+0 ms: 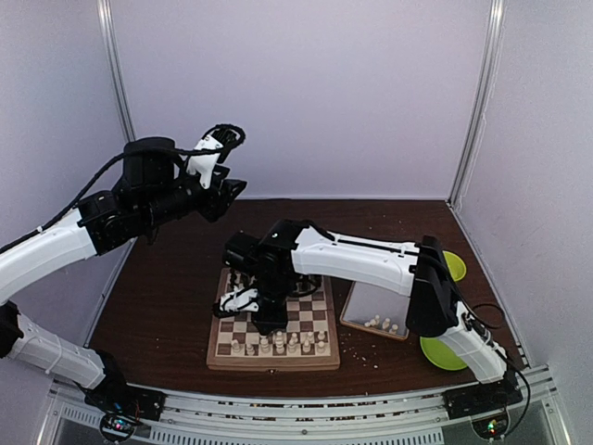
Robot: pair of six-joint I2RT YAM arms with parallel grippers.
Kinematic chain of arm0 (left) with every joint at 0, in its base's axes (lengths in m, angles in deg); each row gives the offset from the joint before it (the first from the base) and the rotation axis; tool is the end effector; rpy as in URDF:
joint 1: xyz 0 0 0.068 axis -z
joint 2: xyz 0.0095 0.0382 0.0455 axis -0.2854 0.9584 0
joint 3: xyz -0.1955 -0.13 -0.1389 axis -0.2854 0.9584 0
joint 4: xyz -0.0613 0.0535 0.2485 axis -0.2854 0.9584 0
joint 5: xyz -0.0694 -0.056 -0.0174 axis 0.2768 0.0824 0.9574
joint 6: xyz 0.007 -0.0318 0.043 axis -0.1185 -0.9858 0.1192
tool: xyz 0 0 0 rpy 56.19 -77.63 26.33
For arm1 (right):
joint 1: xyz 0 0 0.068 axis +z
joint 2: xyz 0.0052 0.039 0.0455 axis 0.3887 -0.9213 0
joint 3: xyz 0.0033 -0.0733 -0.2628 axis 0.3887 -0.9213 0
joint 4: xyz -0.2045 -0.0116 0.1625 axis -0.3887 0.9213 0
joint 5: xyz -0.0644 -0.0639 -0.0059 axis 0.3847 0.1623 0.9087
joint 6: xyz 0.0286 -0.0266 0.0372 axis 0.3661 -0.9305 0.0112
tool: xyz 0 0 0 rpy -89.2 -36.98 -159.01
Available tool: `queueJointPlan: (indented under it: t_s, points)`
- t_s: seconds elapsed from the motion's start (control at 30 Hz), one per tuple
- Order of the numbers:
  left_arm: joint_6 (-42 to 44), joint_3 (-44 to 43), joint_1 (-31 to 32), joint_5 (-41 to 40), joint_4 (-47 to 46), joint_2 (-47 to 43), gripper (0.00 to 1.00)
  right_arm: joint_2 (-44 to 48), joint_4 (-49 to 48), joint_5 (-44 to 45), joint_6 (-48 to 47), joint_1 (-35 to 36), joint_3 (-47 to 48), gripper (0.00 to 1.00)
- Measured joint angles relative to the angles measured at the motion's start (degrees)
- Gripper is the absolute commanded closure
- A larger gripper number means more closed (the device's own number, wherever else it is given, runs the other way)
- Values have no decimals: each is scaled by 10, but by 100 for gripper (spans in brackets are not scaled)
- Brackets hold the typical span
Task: Set up the chess pieces on the board
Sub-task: Place the pawn at d2, then pick up the chess pile from the storage box.
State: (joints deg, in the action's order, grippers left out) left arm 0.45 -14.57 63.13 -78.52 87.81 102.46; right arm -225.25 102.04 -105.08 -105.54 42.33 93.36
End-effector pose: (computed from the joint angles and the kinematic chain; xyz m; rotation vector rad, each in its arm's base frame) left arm 0.2022 -0.2019 0.3918 0.6381 1.6767 -0.3140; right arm 0.1985 0.4543 0.2095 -2.2103 2.0350 0.5116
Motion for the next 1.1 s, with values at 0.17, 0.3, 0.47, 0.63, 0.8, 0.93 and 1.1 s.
queueJointPlan:
  t_s: [0.17, 0.3, 0.47, 0.63, 0.8, 0.93, 1.1]
  points:
    - [0, 0, 0, 1, 0, 0, 55, -10, 0, 0, 0, 0, 0, 91]
    - [0, 0, 0, 1, 0, 0, 55, -12, -2, 1, 1, 0, 2, 82]
    - [0, 0, 0, 2, 0, 1, 55, -12, -1, 11, 4, 0, 2, 74]
    - [0, 0, 0, 5, 1, 1, 55, 8, 0, 20, 4, 0, -17, 71]
    - [0, 0, 0, 10, 0, 2, 55, 101, -2, 24, 4, -5, -68, 71]
    - [0, 0, 0, 12, 0, 4, 55, 225, -28, 27, 4, -23, -173, 71]
    - [0, 0, 0, 16, 1, 11, 54, 372, -71, 32, 4, -96, -377, 71]
